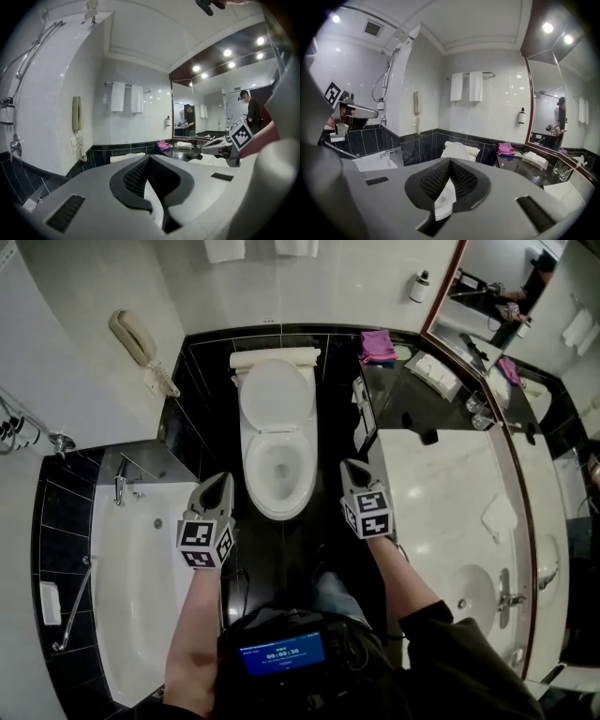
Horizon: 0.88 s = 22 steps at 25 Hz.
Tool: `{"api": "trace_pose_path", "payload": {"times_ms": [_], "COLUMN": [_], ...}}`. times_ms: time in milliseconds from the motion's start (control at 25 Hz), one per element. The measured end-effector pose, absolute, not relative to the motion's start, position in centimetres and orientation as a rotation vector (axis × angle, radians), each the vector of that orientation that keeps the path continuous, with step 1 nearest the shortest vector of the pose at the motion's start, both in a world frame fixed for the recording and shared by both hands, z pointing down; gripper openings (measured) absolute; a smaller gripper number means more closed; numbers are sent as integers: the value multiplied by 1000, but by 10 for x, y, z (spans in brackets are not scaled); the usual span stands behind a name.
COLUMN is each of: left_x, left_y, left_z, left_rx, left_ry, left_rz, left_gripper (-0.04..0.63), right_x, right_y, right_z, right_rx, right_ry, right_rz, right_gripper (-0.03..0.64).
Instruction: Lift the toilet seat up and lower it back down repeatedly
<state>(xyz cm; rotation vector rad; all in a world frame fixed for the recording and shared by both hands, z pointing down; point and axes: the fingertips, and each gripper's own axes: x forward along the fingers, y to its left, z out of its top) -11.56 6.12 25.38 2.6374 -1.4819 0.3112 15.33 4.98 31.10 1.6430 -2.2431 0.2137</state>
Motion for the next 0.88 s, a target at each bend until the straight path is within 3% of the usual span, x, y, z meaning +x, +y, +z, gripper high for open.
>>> {"api": "trace_pose_path", "payload": {"times_ms": [640, 840, 880], "left_x": [-109, -114, -115], "left_y": [62, 57, 56], "left_z": [262, 273, 276], "left_rx": [2635, 2616, 2612], "left_ry": [-1469, -1477, -1480], "left_rz": [354, 360, 363], "left_gripper": [1, 2, 1], "right_x": [145, 119, 111], "right_y": [47, 41, 40], "right_z": [317, 336, 346], "right_rx": [1546, 1368, 1314], "right_ry": [-2182, -2097, -2087], "right_rz": [68, -131, -161], "right_gripper": [18, 35, 73]}}
